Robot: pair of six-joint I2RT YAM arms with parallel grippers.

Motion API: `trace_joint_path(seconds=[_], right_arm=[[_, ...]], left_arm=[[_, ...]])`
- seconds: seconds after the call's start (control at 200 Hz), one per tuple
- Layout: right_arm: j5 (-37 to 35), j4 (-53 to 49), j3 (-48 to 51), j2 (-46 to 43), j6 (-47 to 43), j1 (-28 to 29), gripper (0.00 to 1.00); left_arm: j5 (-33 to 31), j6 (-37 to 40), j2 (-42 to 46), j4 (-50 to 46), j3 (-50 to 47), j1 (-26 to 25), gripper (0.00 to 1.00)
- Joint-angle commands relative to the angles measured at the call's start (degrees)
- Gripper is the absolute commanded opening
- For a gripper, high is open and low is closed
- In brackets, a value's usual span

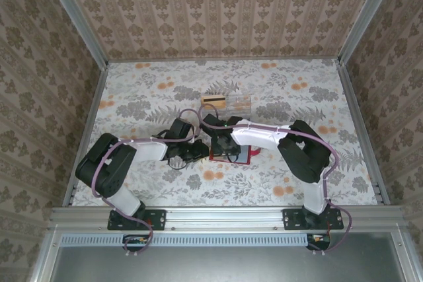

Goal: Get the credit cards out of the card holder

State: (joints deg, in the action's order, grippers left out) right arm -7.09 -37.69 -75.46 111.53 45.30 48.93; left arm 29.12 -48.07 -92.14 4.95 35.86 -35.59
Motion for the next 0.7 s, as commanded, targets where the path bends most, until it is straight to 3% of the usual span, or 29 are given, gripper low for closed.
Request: trace_joint_path(seconds=[0.0,0.125,0.405,0.695], right_arm=[[1.23,0.28,0.2,1.98,-0.04,0.53,0.55],[1.38,0.64,1.0,1.94,0.18,0.57,0.53],[0.9,0.78,3.28,-0.03,0.23,0.6,0.32],[-1.98,-0.16,4.79,-3.35,0.58,0.16,0.32]], left_arm=[[0.74,-0.08,0.39,-0.47,-0.54,-0.44,0.16],[0.82,-0.09,0.35,-0.55,-0.52,-0.44,0.16],[0.84,-0.04,0.32,-0.72,-0.45,-0.35,0.16],[0.58,0.35,1.64,-1.61,-1.04,0.34,0.16]])
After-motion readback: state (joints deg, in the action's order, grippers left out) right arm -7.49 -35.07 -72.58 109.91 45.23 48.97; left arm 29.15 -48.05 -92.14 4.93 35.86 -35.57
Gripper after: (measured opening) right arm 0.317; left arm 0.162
